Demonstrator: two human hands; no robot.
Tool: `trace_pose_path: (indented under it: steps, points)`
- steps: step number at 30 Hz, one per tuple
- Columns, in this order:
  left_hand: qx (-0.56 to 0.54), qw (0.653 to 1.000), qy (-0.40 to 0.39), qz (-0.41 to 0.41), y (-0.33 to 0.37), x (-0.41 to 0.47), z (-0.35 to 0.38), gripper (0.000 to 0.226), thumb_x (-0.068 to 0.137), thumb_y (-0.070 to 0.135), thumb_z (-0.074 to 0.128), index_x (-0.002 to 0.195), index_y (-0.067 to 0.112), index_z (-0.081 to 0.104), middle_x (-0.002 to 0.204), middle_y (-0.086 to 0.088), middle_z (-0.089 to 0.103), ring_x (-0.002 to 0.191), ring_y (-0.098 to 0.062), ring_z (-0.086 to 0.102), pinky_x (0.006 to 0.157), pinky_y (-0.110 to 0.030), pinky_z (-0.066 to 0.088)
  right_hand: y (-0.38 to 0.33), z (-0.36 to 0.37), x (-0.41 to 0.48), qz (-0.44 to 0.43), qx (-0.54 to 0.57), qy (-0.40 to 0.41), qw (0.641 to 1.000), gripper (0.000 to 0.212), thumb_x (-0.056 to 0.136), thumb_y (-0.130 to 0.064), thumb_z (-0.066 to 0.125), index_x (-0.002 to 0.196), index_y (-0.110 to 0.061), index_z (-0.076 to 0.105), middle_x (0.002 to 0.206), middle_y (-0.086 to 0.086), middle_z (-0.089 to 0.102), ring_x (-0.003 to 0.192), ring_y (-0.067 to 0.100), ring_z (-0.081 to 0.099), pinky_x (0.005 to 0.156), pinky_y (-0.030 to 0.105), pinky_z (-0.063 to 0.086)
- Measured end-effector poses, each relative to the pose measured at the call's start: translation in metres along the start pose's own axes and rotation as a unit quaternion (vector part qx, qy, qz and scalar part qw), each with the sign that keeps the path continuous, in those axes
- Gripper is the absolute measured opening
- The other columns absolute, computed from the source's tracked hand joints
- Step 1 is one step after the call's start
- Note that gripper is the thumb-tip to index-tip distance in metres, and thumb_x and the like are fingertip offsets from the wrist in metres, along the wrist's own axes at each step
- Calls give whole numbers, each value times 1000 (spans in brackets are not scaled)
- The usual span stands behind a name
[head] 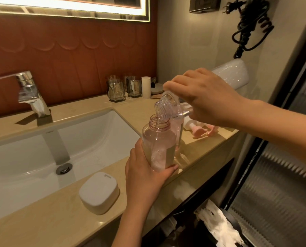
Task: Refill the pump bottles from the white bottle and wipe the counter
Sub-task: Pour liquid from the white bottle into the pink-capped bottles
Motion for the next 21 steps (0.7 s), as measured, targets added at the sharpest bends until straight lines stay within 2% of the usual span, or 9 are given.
trace_pose_path:
  steps: [8,13,17,21]
  points:
    - [-6,1000,-1,-1,0,0,0,107,51,58,83,139,32,27,132,14,42,122,-9,41,101,-42,43,1,0,1,-4,-11,9,1000,55,69,11,54,120,-9,50,97,13,61,80,32,55,70,45,47]
    - [-4,1000,-1,-2,0,-1,0,107,51,59,82,139,32,27,132,13,43,121,-9,42,101,-42,43,0,-2,0,-7,-18,13,1000,53,70,4,41,121,-10,49,99,12,61,82,32,55,71,44,46]
    - [-7,1000,-3,-1,1,-1,-1,107,52,58,82,140,32,27,131,14,43,121,-9,41,101,-42,42,0,-2,1,-4,-20,2,1000,57,70,10,53,122,-11,48,100,12,61,83,31,55,72,44,46]
    - [-8,1000,-5,-1,1,0,-1,106,52,57,83,140,31,28,131,14,42,121,-8,41,101,-41,42,-1,-3,2,-7,-23,-5,1000,57,69,10,56,121,-11,49,99,12,61,82,32,55,70,44,46]
Point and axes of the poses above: each hand's wrist, its own x-axis towards the middle knuckle, its own z-axis out of the palm, y = z × x, the point moved 1 cm from there along x, towards the middle knuckle
